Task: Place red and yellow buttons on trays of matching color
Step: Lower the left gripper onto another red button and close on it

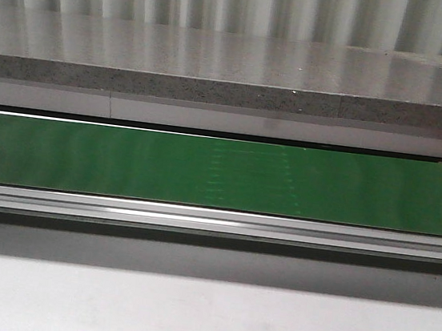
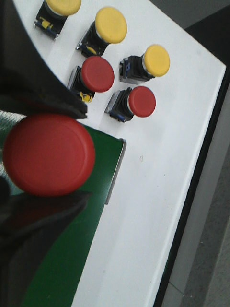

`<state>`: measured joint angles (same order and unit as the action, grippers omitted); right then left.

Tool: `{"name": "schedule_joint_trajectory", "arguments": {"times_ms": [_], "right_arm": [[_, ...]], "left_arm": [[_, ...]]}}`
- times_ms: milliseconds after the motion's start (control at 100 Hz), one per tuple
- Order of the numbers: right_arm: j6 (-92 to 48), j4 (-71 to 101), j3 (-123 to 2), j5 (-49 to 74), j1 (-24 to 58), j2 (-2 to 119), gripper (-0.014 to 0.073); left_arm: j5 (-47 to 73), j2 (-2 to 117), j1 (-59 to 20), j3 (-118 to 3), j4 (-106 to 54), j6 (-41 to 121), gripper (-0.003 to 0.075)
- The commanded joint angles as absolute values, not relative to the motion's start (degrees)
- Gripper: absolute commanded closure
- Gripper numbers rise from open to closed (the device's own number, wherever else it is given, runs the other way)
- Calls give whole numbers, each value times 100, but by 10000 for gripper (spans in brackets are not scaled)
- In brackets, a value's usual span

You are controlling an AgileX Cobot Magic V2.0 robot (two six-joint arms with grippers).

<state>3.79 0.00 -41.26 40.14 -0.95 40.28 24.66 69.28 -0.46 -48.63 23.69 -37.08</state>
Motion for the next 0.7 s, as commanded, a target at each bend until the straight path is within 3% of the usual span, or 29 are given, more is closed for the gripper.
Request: {"name": "schedule_joint_trajectory", "arguments": {"times_ms": [0, 590, 690], "right_arm": [[324, -36, -4277, 3679, -81, 4006, 660], [324, -36, -4277, 3679, -81, 4006, 660], [324, -36, -4277, 3679, -81, 4006, 660]], "left_arm": [[2177, 6983, -179, -5062, 2418, -3669, 740], [2154, 7941, -224, -5071, 2291, -3669, 737], [2202, 7941, -224, -5071, 2291, -3664, 694]]}}
